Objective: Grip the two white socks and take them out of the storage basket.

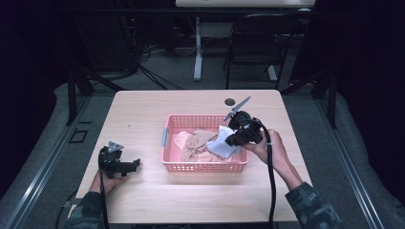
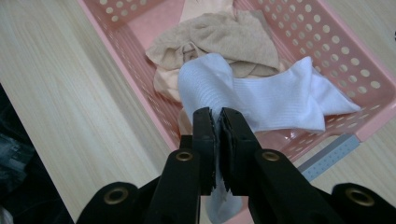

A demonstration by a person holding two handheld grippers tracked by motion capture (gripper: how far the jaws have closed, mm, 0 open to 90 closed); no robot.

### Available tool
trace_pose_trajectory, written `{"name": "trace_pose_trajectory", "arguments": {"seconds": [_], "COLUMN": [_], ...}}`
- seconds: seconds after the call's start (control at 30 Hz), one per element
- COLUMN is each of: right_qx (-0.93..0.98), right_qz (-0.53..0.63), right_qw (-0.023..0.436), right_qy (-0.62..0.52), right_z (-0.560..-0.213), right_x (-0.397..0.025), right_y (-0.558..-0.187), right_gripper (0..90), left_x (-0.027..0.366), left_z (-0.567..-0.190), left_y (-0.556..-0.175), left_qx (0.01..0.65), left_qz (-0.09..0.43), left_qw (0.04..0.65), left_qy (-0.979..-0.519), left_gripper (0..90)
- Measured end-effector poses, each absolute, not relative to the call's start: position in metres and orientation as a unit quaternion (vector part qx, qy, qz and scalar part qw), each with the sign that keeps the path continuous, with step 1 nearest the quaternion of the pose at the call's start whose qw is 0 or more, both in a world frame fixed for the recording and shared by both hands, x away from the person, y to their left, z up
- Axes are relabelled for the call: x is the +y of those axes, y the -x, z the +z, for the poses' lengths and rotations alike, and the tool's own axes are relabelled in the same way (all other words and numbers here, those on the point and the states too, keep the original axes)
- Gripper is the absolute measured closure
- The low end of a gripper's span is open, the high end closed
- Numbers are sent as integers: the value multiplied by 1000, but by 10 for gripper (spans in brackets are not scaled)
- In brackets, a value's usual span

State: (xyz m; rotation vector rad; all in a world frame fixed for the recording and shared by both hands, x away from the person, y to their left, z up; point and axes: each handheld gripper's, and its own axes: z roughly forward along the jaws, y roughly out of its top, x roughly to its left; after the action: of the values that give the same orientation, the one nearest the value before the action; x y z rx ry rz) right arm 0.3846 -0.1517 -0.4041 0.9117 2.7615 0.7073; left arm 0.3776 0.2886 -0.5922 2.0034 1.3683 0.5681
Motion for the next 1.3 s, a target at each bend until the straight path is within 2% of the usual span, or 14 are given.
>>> {"name": "trace_pose_trajectory", "arguments": {"seconds": [0.67,1.3], "right_qx": [907,889], "right_qz": [269,276], "right_qw": [115,143], "right_qy": [-302,-337], "right_z": [-364,-346], "right_x": [-166,-202], "right_y": [-374,-373], "right_gripper": [847,847], "left_x": [289,288], "left_z": [-592,-592], "left_y": [-377,-377], "left_qx": [519,519], "left_qz": [215,214], "left_qw": [319,319], "left_qy": [-763,-763], "left_gripper": [2,2]}}
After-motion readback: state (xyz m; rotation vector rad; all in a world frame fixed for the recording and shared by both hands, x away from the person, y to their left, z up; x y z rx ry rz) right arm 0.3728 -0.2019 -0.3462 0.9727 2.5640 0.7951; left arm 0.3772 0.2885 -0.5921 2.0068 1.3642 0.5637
